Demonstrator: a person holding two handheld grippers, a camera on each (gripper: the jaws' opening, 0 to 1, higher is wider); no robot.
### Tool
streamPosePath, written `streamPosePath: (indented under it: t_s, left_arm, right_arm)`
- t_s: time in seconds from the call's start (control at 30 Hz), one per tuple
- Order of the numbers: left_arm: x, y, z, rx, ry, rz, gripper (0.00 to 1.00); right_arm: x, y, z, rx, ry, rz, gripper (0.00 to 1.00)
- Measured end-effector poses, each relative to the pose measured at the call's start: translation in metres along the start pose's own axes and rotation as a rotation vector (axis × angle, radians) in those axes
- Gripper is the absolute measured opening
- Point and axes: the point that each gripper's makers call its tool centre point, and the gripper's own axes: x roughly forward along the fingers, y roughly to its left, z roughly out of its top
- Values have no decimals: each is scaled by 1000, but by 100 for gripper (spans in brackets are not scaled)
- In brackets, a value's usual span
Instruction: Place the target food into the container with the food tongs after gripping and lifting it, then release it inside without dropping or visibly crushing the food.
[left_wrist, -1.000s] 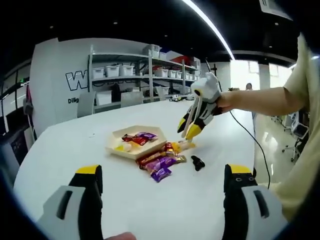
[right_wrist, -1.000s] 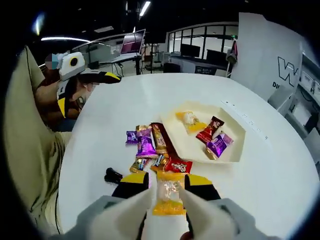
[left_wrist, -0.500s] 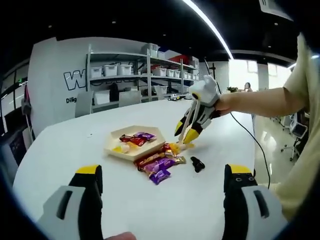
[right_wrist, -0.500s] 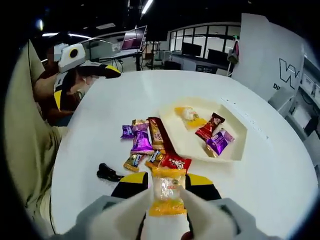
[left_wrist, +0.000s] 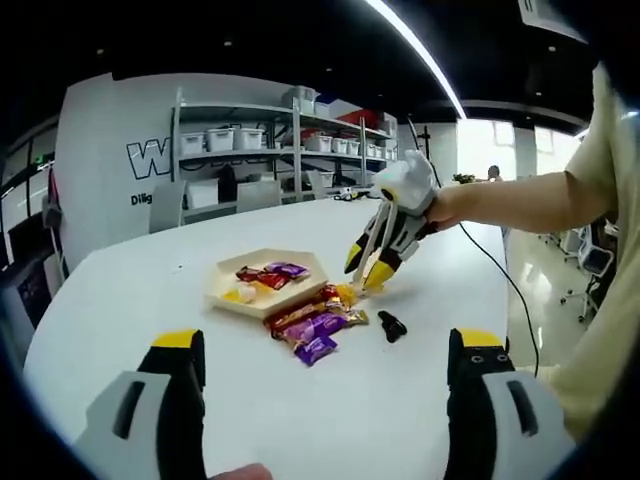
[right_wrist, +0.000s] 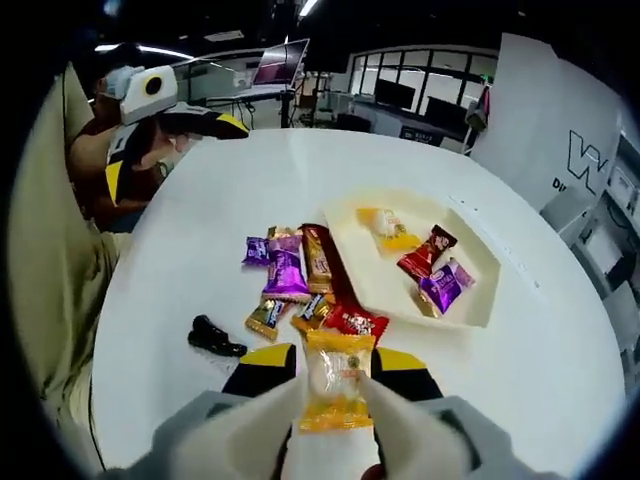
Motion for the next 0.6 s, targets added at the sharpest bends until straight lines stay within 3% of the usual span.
streamPosePath:
  t_s: [0.2,0.6]
  left_arm:
    - [-1,1,-1,-6,-2,4,98]
    - [-3,0,-6,-12,0,3,96]
  right_arm:
    - [1,0,-1,-27,-4,-15,21]
    - [-6,1,5,71,-45,-2,16]
